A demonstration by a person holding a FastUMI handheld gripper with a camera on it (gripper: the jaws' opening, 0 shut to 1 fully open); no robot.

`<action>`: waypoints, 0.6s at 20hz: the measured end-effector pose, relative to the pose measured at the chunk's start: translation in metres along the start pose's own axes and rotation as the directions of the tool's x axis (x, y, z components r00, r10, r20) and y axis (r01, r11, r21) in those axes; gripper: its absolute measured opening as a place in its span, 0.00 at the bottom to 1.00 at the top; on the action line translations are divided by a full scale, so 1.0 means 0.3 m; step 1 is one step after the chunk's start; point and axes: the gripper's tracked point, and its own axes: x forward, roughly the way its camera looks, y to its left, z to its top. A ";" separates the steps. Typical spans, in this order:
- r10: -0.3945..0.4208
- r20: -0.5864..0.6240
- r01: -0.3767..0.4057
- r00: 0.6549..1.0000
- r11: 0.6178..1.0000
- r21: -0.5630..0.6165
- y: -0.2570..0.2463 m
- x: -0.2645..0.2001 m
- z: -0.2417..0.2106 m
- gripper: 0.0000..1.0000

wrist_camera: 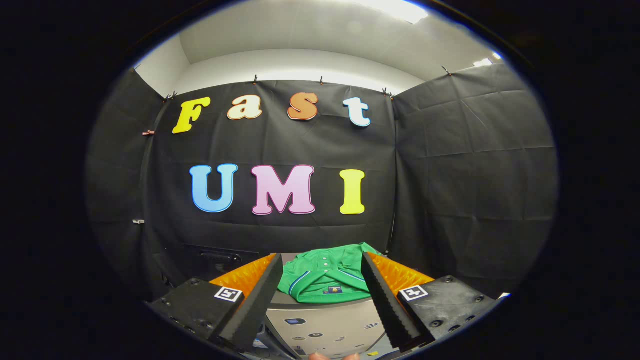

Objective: Put the clothes into the washing machine and then close the washing machine lid.

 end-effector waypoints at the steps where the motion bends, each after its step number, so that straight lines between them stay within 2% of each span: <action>1: 0.000 -0.005 0.000 1.000 1.000 -0.001 0.002 0.006 -0.003 0.98; 7: 0.033 -0.065 -0.034 0.997 0.999 -0.008 0.028 0.099 -0.044 0.98; 12: 0.038 -0.153 -0.038 0.988 0.999 0.004 0.024 0.253 -0.116 0.98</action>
